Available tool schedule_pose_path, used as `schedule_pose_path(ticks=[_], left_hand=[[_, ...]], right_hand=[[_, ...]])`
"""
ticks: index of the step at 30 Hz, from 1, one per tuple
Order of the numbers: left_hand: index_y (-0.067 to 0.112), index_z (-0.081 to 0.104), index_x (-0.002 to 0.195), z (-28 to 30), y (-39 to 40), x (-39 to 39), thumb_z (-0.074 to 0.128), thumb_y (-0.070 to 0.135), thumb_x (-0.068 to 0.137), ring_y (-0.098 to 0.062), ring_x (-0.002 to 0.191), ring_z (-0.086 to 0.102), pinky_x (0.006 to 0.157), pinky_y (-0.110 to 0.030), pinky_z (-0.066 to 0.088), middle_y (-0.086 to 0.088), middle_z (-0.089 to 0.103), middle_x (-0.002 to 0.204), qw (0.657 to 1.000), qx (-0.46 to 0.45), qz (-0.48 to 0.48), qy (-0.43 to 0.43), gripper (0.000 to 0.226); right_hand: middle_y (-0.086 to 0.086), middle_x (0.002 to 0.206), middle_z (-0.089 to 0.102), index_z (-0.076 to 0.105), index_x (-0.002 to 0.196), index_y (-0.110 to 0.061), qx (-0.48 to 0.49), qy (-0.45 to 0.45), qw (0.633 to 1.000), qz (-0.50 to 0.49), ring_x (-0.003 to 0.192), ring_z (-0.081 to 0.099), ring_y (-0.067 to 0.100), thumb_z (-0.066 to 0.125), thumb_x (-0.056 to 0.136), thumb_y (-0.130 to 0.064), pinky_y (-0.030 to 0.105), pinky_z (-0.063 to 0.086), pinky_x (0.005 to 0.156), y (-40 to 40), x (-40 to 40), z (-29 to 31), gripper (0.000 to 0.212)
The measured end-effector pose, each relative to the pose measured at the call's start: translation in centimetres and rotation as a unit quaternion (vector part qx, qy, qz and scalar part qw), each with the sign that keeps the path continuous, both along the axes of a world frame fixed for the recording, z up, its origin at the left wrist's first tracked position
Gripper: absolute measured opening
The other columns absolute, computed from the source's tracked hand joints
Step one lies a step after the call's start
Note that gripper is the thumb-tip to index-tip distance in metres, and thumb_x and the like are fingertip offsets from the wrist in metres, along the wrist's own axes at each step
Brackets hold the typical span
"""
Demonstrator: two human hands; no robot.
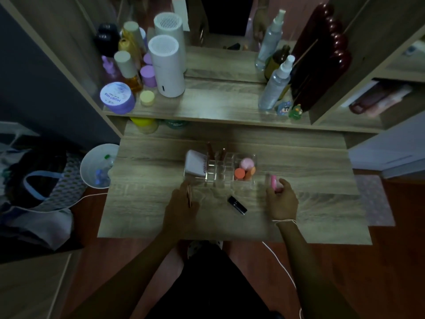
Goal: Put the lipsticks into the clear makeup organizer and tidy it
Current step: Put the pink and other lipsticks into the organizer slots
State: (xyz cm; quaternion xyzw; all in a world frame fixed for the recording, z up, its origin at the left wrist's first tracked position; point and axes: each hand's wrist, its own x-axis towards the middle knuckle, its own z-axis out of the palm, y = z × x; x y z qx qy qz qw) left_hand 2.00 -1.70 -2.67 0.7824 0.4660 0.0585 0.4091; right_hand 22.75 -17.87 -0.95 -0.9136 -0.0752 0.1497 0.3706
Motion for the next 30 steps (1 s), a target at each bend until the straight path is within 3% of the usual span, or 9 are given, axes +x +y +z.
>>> schedule_pose_path(ticks=[3,6,10,12,14,18,23,26,30], left_hand=[[0.024,0.042,0.128,1.0,0.1,1.0,0.064,0.019,0.080,-0.018,0.089,0.057,0.066,-0.023,0.044,-0.001,0.055,0.106,0.999,0.029,-0.011,-0.025,0.053],[0.033,0.043,0.117,2.8,0.8,2.8,0.062,0.014,0.077,-0.010,0.077,0.057,0.056,-0.013,0.037,0.008,0.054,0.097,0.996,0.047,-0.024,-0.078,0.048],[0.034,0.042,0.116,4.5,2.2,5.4,0.061,0.012,0.079,-0.002,0.066,0.058,0.050,-0.006,0.042,0.005,0.059,0.093,0.991,0.058,-0.004,-0.122,0.047],[0.034,0.041,0.124,5.1,2.8,6.3,0.062,0.013,0.081,0.002,0.068,0.054,0.057,-0.001,0.040,0.005,0.060,0.099,0.988,0.076,-0.004,-0.134,0.052],[0.037,0.038,0.128,5.5,3.2,6.7,0.064,0.018,0.083,0.004,0.073,0.052,0.059,-0.003,0.038,0.009,0.059,0.102,0.985,0.096,-0.006,-0.145,0.056],[0.037,0.036,0.130,5.6,3.8,7.1,0.066,0.017,0.084,0.000,0.081,0.054,0.066,0.004,0.036,0.005,0.061,0.108,0.978,0.112,-0.029,-0.176,0.059],[0.043,0.031,0.131,5.3,3.7,7.4,0.058,0.025,0.091,0.000,0.083,0.061,0.065,-0.007,0.046,0.009,0.063,0.109,0.979,0.105,-0.013,-0.175,0.051],[0.039,0.036,0.132,5.0,3.6,7.8,0.055,0.030,0.093,-0.005,0.082,0.064,0.069,-0.024,0.055,0.006,0.064,0.103,0.982,0.073,0.021,-0.172,0.044],[0.026,0.049,0.122,4.3,3.5,8.0,0.063,0.016,0.089,-0.010,0.095,0.065,0.079,-0.027,0.055,-0.002,0.063,0.113,0.984,0.063,0.025,-0.168,0.037]], right_hand=[[0.010,0.091,0.067,0.062,0.116,-0.011,0.052,0.012,0.999,0.002,0.086,0.065,0.031,0.060,0.088,-0.020,0.032,0.045,0.074,0.4,0.9,1.6,0.029],[0.015,0.096,0.068,0.058,0.122,-0.016,0.087,0.003,0.995,0.049,0.083,0.066,0.032,0.055,0.092,-0.023,0.045,0.055,0.077,1.4,2.1,3.6,0.031],[0.019,0.098,0.068,0.054,0.129,-0.021,0.113,0.012,0.988,0.102,0.077,0.062,0.026,0.052,0.094,-0.025,0.037,0.054,0.067,3.0,3.7,5.0,0.035],[0.018,0.107,0.066,0.055,0.128,-0.018,0.119,0.021,0.985,0.123,0.085,0.062,0.029,0.051,0.095,-0.024,0.046,0.055,0.077,3.9,4.1,5.5,0.034],[0.015,0.105,0.066,0.055,0.125,-0.017,0.118,0.024,0.983,0.138,0.084,0.062,0.028,0.050,0.094,-0.021,0.048,0.056,0.077,4.8,4.3,5.8,0.031],[0.005,0.098,0.065,0.052,0.118,-0.021,0.122,0.024,0.971,0.202,0.081,0.064,0.025,0.051,0.092,-0.016,0.033,0.051,0.064,6.5,4.3,6.0,0.026],[0.006,0.128,0.059,0.048,0.133,-0.017,0.138,0.033,0.958,0.249,0.110,0.059,0.017,0.049,0.097,-0.021,0.041,0.050,0.093,8.7,4.0,6.1,0.037],[0.007,0.120,0.063,0.051,0.129,-0.018,0.134,0.027,0.950,0.280,0.098,0.063,0.017,0.050,0.097,-0.020,0.045,0.053,0.088,9.7,4.2,5.9,0.033],[0.005,0.112,0.066,0.052,0.124,-0.022,0.132,0.047,0.947,0.289,0.094,0.066,0.018,0.058,0.092,-0.024,0.044,0.056,0.081,10.5,4.8,5.5,0.032]])
